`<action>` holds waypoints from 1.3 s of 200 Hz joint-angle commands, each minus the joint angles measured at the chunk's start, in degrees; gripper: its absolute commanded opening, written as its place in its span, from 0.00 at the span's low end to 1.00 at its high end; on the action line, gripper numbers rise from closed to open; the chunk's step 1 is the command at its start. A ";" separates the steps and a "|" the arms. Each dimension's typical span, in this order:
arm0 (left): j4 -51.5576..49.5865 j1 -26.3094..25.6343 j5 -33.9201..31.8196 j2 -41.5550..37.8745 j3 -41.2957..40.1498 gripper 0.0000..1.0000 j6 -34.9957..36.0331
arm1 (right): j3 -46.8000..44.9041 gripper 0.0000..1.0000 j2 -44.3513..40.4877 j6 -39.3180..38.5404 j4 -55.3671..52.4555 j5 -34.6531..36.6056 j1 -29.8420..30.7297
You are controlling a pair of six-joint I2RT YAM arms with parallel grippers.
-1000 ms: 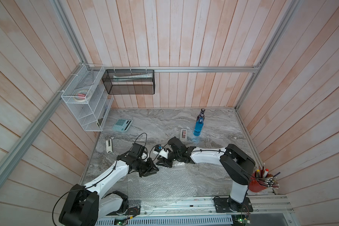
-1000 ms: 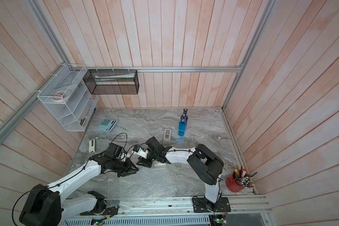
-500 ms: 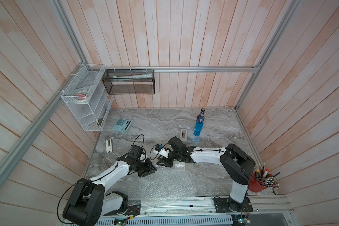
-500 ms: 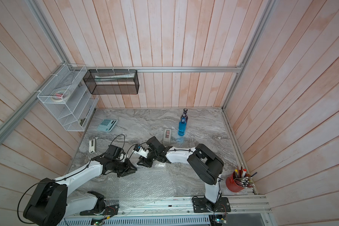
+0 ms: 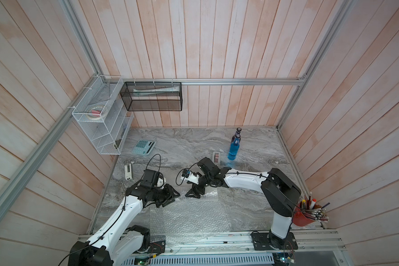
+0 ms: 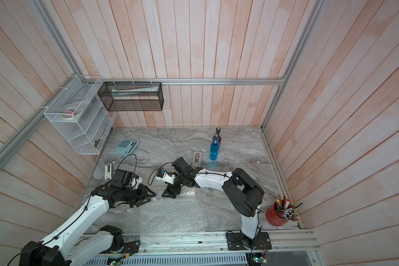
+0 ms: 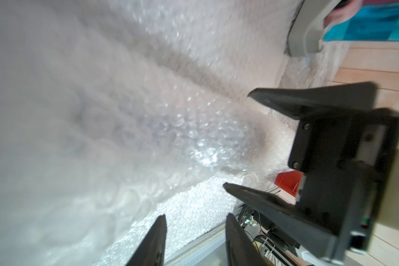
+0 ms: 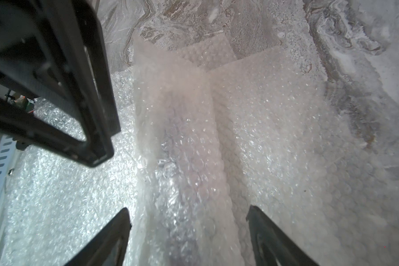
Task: Wrap wine bottles in bubble wrap
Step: Stick the tape on the bubble wrap, then pick up the bubble wrap from the bubble wrap.
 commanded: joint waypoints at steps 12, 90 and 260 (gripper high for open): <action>-2.80 5.49 0.45 0.90 5.50 0.56 6.90 | 3.13 0.89 3.06 -9.52 -8.32 4.58 0.90; -2.12 13.62 3.64 6.87 10.15 0.70 15.58 | 6.78 0.86 7.76 -13.13 -11.01 12.24 4.62; 3.31 14.64 9.50 10.05 7.60 0.70 15.41 | -8.06 0.39 -20.53 6.80 -7.44 16.17 0.82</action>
